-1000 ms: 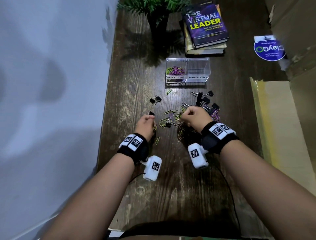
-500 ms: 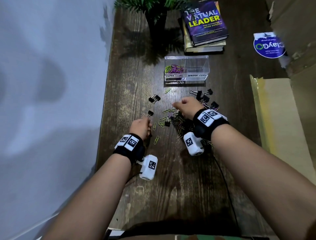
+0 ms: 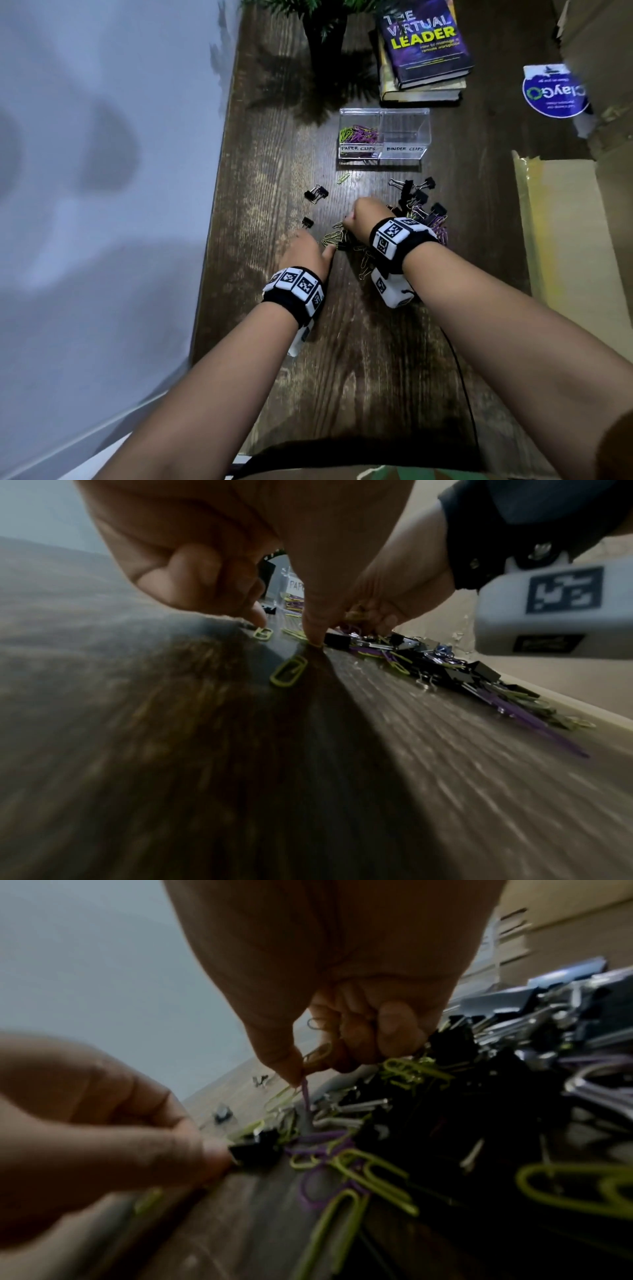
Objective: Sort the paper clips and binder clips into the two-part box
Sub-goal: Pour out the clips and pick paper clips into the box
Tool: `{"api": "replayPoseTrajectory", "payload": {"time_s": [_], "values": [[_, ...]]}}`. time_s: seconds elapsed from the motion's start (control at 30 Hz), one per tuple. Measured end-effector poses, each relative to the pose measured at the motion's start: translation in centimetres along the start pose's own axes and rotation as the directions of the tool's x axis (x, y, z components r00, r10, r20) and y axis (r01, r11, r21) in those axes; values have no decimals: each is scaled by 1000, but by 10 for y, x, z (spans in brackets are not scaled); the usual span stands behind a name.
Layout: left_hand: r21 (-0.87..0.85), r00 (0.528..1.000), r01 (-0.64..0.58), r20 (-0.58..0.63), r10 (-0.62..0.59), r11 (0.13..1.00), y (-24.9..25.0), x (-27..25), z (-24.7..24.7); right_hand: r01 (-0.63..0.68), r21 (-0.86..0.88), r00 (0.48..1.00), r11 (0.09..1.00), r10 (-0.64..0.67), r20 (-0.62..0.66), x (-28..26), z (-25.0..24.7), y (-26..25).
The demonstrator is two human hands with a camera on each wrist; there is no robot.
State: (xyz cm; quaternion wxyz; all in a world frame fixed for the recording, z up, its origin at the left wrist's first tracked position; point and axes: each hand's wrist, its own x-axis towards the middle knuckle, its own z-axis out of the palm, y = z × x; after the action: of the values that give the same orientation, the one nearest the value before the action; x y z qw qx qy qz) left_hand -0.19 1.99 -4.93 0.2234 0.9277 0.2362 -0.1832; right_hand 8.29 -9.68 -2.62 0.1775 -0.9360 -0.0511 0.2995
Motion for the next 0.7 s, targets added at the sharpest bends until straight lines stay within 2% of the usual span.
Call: {"api": "replayPoseTrajectory", "payload": {"time_s": [0.1,0.2,0.23,0.3,0.33,0.37,0.47,0.53,0.57,0.63,0.7], "values": [[-29,999,-44,11,44,999,8,1,0,-28,256,1000,966,30,-3,-4,-8,13],[-98,995,-97,10,98,990,13,0,2,-4,524,1000,852,10,-8,-9,-18,26],[-120,995,-98,7,99,988,13,0,2,-13,641,1000,768,17,0,-11,-19,29],[-172,995,-91,13,95,981,14,1,2,-53,857,998,512,50,32,-15,-22,32],[-198,995,-90,21,96,976,14,2,3,-78,913,996,401,71,54,-17,-26,34],[-218,994,-95,26,103,971,15,2,4,-108,936,992,335,92,82,-19,-29,35],[-220,990,-134,18,142,966,13,2,3,-170,953,985,252,53,162,-24,-33,34],[-229,987,-156,1,161,961,13,2,3,-202,948,979,246,43,198,-29,-32,36],[-258,987,-152,4,159,954,13,2,0,-209,937,978,279,49,204,-32,-31,37],[-323,992,-109,31,126,940,10,3,-2,-200,886,979,418,53,196,-38,-28,40],[-489,996,-24,60,62,872,3,7,-3,-171,790,983,589,51,175,-44,-24,42]]}}
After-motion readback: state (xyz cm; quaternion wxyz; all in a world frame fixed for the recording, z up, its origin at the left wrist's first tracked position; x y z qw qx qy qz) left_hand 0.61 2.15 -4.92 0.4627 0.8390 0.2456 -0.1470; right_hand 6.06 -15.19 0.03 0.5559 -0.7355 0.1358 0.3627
